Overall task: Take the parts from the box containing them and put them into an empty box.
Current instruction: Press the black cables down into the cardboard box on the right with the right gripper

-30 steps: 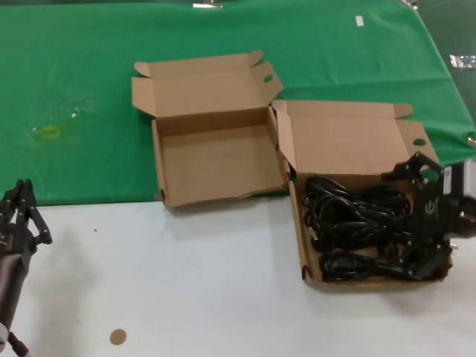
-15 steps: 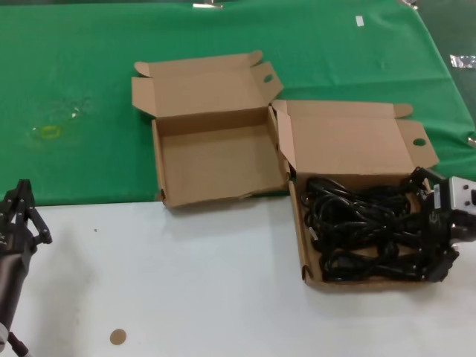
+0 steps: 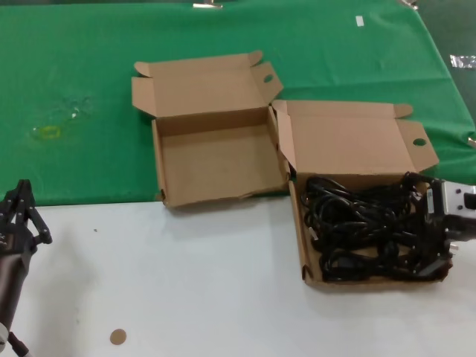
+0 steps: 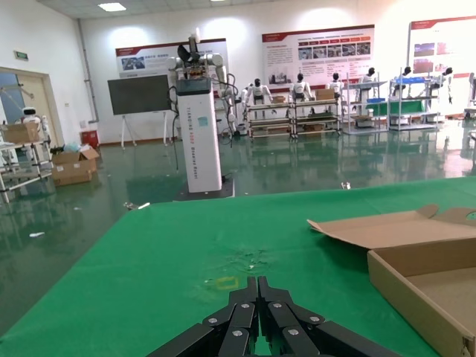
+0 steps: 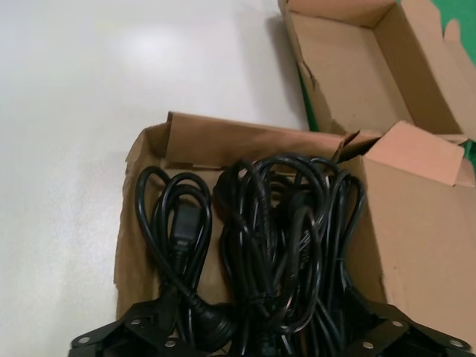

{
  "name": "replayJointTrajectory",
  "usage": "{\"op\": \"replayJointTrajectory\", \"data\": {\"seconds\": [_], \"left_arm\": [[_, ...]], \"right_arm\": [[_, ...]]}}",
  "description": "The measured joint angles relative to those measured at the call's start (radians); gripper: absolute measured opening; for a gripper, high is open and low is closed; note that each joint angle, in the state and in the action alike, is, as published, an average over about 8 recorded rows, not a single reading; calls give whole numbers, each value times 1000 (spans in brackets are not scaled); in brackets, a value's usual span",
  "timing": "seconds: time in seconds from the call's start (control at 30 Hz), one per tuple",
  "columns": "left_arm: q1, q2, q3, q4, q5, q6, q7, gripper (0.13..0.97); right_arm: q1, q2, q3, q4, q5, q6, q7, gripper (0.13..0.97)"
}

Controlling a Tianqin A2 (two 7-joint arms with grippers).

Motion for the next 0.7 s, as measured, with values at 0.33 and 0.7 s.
{"op": "replayJointTrajectory", "data": {"seconds": [0.33, 0.7], "left_arm": [[0, 0, 0, 0, 0, 0, 0, 152], [0, 0, 0, 0, 0, 0, 0, 152]], "right_arm": [[-27, -7, 15, -17, -11, 4, -19, 694], [-20, -22, 24, -19, -29, 1, -15, 449]]}}
